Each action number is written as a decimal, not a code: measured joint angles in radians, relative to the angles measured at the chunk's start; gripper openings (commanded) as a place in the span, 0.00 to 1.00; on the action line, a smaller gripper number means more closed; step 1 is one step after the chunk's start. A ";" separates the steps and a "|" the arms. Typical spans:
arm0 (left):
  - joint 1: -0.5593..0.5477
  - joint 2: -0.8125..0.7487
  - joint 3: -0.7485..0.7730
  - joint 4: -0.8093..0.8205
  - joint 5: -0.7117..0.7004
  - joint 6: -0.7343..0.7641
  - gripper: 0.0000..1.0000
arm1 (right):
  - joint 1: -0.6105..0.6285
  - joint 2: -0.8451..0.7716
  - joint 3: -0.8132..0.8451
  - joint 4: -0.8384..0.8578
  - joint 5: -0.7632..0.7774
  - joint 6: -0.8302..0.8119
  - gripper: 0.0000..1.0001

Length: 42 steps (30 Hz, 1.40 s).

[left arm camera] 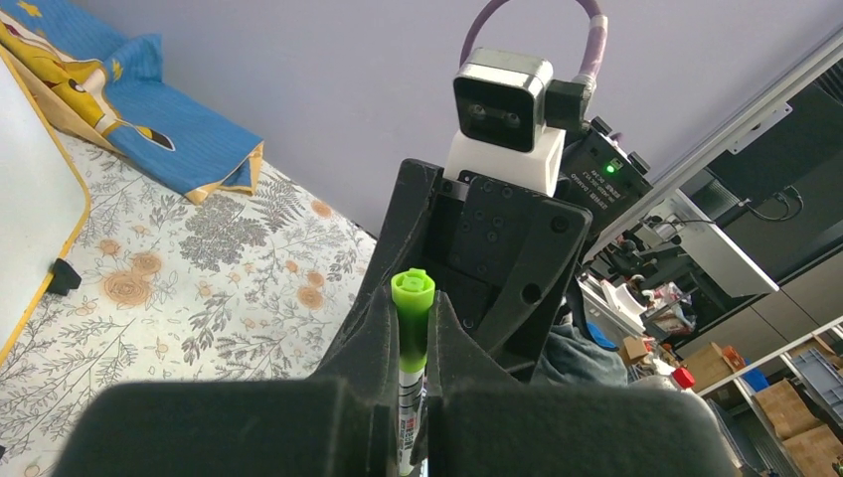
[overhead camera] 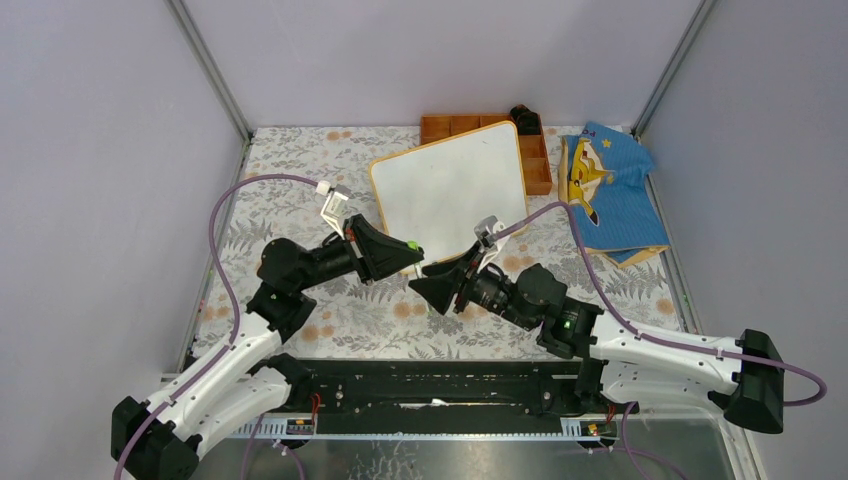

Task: Write a sentence on the whiteboard
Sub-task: Open the pen cap at the center of the board.

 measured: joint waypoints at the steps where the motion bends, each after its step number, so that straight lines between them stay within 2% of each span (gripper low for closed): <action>1: 0.000 0.000 0.000 0.001 0.000 -0.001 0.00 | -0.002 0.001 0.000 0.000 0.000 0.000 0.55; 4: -0.001 0.000 0.000 0.002 0.004 -0.003 0.00 | -0.010 0.006 0.000 0.002 0.000 0.003 0.52; 10: -0.001 -0.002 -0.004 0.004 0.006 -0.003 0.00 | -0.018 0.020 0.000 0.025 -0.024 0.018 0.35; 11: -0.001 -0.003 -0.006 0.004 0.005 -0.003 0.00 | -0.019 0.021 0.000 0.027 -0.029 0.021 0.29; 13: -0.001 -0.006 -0.009 0.003 0.004 -0.001 0.00 | -0.019 0.023 0.000 0.033 -0.047 0.025 0.03; 14: -0.001 -0.007 -0.009 0.003 0.001 0.002 0.00 | -0.018 0.023 0.000 0.039 -0.057 0.026 0.00; 42: -0.021 -0.026 0.051 -0.068 -0.051 -0.011 0.00 | -0.019 -0.011 -0.018 0.102 -0.105 -0.001 0.00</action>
